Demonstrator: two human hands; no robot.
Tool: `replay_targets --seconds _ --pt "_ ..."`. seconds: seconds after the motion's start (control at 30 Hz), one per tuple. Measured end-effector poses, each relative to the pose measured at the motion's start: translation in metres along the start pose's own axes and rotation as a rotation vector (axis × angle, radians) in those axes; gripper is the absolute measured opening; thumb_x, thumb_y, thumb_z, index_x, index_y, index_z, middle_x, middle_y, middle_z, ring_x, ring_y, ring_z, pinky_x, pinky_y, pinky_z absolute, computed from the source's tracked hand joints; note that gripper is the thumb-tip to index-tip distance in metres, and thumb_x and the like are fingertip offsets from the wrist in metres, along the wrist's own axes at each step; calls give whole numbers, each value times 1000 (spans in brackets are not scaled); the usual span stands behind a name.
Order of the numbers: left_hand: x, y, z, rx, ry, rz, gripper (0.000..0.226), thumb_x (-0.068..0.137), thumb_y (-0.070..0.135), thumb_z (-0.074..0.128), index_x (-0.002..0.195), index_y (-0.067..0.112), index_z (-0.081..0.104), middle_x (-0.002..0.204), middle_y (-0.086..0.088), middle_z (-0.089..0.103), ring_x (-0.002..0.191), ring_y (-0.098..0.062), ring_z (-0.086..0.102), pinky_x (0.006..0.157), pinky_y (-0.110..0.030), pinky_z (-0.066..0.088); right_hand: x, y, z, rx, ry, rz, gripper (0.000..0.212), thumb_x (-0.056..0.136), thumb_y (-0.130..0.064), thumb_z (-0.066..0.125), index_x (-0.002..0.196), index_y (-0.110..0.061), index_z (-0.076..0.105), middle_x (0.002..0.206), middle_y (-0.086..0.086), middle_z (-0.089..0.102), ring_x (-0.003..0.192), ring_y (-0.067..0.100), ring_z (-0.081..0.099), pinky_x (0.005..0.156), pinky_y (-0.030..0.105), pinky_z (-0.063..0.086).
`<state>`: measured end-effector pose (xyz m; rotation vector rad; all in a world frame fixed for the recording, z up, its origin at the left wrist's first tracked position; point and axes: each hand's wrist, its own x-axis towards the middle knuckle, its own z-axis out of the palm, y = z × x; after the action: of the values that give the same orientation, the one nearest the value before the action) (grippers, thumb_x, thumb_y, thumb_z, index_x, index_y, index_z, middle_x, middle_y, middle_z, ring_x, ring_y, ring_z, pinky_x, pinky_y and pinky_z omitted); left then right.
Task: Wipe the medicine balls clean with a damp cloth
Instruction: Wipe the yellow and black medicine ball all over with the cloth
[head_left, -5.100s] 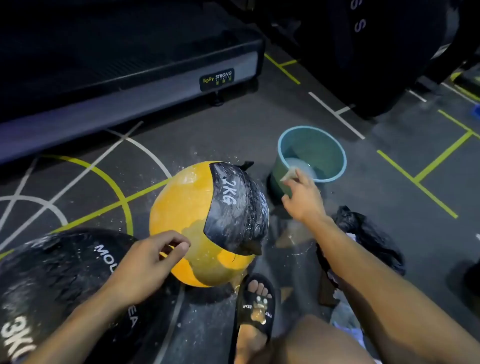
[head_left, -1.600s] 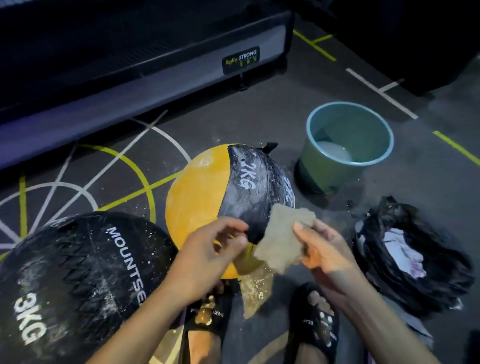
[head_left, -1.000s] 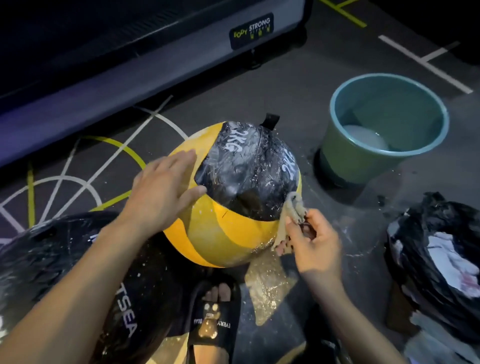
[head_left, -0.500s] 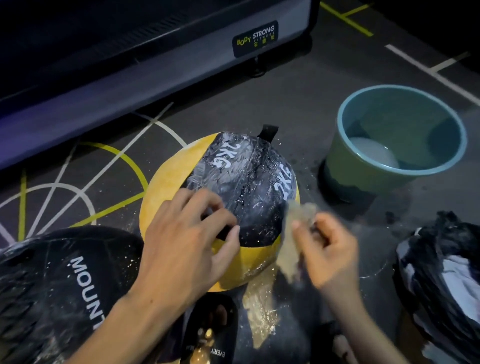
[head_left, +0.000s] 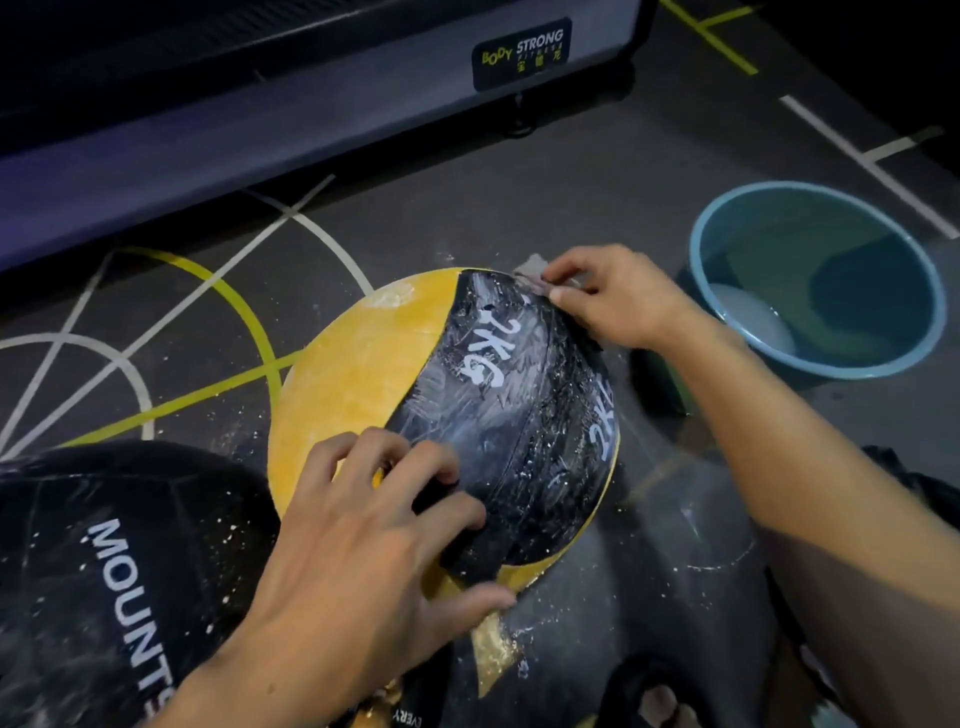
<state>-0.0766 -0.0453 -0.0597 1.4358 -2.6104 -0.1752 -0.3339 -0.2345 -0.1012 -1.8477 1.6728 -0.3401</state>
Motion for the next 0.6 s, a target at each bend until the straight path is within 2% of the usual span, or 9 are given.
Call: replay_targets --seconds 0.03,0.1,0.17,0.27,0.33,0.4,0.47,0.6 --pt "0 0 0 -1 -11 8 54 73 84 59 92 36 74 108 9 61 99 -26 56 91 -47 38 0 1 3 17 -35 2 25 100 -30 64 125 -29 66 116 -9 68 96 12 63 100 33 49" --pt "0 1 1 2 -32 24 52 70 81 65 93 36 74 109 9 60 99 -26 55 92 -46 36 3 2 6 61 -47 30 37 101 -30 62 138 -25 59 130 -4 65 112 17 63 108 39 47" --pt "1 2 3 19 -36 42 44 69 71 73 92 34 73 109 8 61 99 -27 56 92 -46 36 7 2 7 49 -83 86 36 104 -33 56 138 -21 59 131 3 65 119 23 61 108 42 46" --pt "1 4 3 29 29 90 21 78 47 73 90 30 70 107 7 62 99 -29 58 94 -46 36 9 6 8 -8 -82 147 26 104 -37 56 113 -15 67 100 6 69 95 26 63 82 37 49" --pt "0 6 4 16 88 135 8 88 37 68 90 30 70 105 7 63 99 -28 58 94 -45 37 7 10 8 -34 -10 162 22 101 -37 62 96 -16 66 84 2 66 81 23 60 69 33 42" --pt "0 6 7 14 120 177 4 91 30 67 90 30 71 103 7 64 97 -27 59 94 -43 36 3 13 8 -69 20 160 24 101 -36 62 84 -19 60 76 0 62 73 21 57 61 32 38" --pt "0 3 7 30 134 176 6 88 24 72 91 29 71 103 8 66 98 -27 58 94 -43 35 -5 16 10 -97 40 171 28 103 -36 58 80 -20 55 75 2 62 69 20 57 57 31 39" --pt "11 -15 -2 20 247 75 19 80 14 74 95 26 74 104 6 71 98 -27 55 89 -39 31 -34 33 9 -27 164 185 27 104 -31 52 88 -10 59 79 9 65 78 33 62 69 37 45"
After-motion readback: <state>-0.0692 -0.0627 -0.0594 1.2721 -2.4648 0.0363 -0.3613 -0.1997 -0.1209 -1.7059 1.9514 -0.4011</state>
